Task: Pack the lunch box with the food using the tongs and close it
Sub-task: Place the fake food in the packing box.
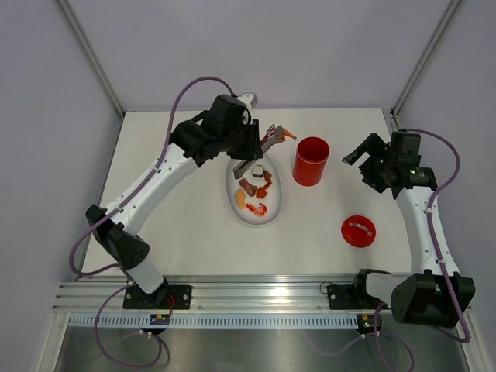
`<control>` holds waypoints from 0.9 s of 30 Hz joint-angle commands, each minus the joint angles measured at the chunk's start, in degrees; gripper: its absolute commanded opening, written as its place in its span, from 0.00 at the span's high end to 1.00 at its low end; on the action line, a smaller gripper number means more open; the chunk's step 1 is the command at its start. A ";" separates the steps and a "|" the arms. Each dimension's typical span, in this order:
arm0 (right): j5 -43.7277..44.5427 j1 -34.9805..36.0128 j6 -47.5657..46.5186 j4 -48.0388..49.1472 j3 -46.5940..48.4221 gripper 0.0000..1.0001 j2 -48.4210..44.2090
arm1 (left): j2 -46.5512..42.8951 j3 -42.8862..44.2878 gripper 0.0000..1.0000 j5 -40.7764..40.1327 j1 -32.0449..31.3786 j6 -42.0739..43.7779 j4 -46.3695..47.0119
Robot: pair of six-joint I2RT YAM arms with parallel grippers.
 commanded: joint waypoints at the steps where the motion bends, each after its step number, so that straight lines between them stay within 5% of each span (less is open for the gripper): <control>1: 1.39 0.62 0.09 0.26 2.28 0.00 -1.90 | 3.66 6.85 1.00 2.66 -1.66 0.99 2.13; 9: 2.36 0.62 -0.35 -1.15 2.81 0.01 -2.86 | 12.54 17.58 1.00 6.61 -4.13 0.99 2.66; 16: 2.71 0.62 -0.88 -1.76 3.34 0.01 -2.86 | 16.32 18.21 0.99 7.76 -4.22 0.55 3.45; 22: 2.53 0.62 -0.70 -1.76 2.90 0.01 -2.60 | 17.12 17.68 0.67 9.16 -4.22 0.73 3.88; 27: 2.71 0.62 -0.70 -1.85 2.73 0.01 -2.78 | 17.38 17.76 0.52 10.31 -4.22 0.73 4.50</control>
